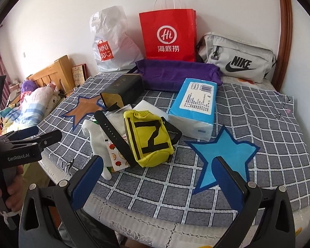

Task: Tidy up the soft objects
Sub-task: 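Move the right tool down and close it on the yellow Z pouch, then lift the yellow pouch with the right tool while the left tool reaches toward the black strap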

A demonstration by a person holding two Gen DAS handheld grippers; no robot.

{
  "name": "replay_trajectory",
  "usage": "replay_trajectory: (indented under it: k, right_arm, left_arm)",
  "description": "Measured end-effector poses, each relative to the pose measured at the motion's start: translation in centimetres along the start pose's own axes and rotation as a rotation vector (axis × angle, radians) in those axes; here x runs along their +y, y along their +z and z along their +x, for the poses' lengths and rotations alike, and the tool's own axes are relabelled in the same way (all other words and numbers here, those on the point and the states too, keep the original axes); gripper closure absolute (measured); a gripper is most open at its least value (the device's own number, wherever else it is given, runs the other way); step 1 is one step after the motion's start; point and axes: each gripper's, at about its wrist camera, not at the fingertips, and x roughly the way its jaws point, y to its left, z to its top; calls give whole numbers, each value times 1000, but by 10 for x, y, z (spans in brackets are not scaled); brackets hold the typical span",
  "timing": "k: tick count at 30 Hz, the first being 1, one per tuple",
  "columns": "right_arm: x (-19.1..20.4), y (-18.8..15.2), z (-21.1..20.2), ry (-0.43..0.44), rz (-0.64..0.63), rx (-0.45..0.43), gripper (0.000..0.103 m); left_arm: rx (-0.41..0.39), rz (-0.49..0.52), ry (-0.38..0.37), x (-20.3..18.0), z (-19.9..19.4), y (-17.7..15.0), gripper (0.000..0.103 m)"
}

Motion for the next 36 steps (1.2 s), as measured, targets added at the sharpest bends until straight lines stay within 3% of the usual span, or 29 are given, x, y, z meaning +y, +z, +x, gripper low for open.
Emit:
replay_trajectory:
  k: [5,23,25,26,29,36]
  right_arm:
    - [-4,11,35,14,-8,13,0]
    - [-9,21,135,151,-5,160,1]
    - [-12,20,134,195,18,142,11]
    - [-13,19,132,222,24,138,23]
    - [-16,18,127,211,38,125,28]
    - [-16,15,104,177,25,93,29]
  left_arm:
    - [48,-44,-24,16,22,-3,1]
    - [53,-44,-143,19,49,12,0]
    - [52,-41,-144,18,50,14,0]
    - [55,-41,-144,19,51,15,0]
    - [61,-42,-143,18,56,16,1]
    - [51,2,-178,9,50,18,1]
